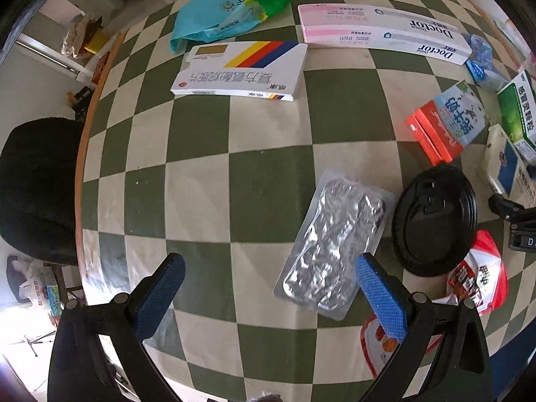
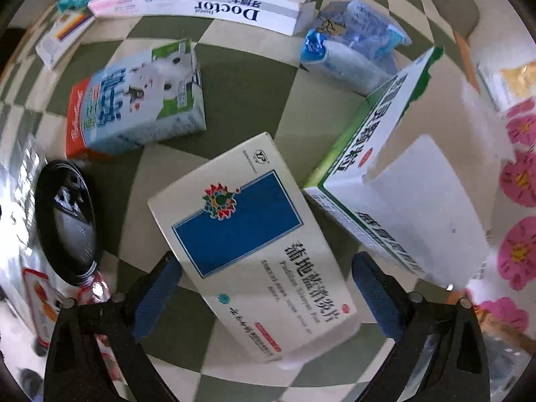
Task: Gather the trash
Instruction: 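Grasp the silver blister pack with the left tool while the right tool grasps a white medicine box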
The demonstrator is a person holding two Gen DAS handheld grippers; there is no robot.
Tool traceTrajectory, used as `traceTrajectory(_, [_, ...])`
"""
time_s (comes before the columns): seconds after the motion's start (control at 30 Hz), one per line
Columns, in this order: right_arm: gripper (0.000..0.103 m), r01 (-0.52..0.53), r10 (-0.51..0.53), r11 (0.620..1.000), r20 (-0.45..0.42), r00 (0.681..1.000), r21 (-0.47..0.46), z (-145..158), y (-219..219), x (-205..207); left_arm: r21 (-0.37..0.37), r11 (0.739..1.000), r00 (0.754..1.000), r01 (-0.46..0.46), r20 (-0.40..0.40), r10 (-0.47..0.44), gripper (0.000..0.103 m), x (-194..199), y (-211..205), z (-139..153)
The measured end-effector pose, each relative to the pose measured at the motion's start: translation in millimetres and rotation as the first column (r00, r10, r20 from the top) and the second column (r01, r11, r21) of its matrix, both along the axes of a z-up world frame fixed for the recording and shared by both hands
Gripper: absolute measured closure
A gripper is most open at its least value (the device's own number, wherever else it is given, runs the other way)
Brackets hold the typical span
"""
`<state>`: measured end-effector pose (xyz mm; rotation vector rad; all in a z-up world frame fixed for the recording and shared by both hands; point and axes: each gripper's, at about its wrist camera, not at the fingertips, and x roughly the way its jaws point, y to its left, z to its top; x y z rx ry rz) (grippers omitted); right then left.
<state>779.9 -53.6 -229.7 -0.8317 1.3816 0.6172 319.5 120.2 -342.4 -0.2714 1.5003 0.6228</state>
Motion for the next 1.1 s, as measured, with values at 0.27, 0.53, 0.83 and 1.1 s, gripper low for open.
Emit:
traceTrajectory(0.27, [0.009, 0.408, -0.401, 0.913, -0.155, 0.903, 0.015, -27, -63, -31, -0.073, 0.997, 0.999, 0.034, 0.013, -0.033, 0.0, 0, 2, -6])
traceTrajectory(0.53, [0.009, 0.392, -0.384, 0.919, -0.131, 0.914, 0.045, -43, -75, -75, -0.198, 0.959, 0.976, 0.201, -0.048, -0.214, 0.001, 21, -12, -45])
traceTrajectory(0.83, [0.021, 0.251, -0.249, 0.968, -0.084, 0.965, 0.015, -76, -54, -113, -0.251, 0.95, 0.981, 0.187, -0.001, -0.194, 0.04, 34, -8, -57])
traceTrajectory(1.1, [0.019, 0.461, -0.454, 0.887, -0.164, 0.876, 0.006, -99, -83, -128, -0.242, 0.96, 0.99, -0.14, -0.015, 0.141, 0.036, -4, 23, -72])
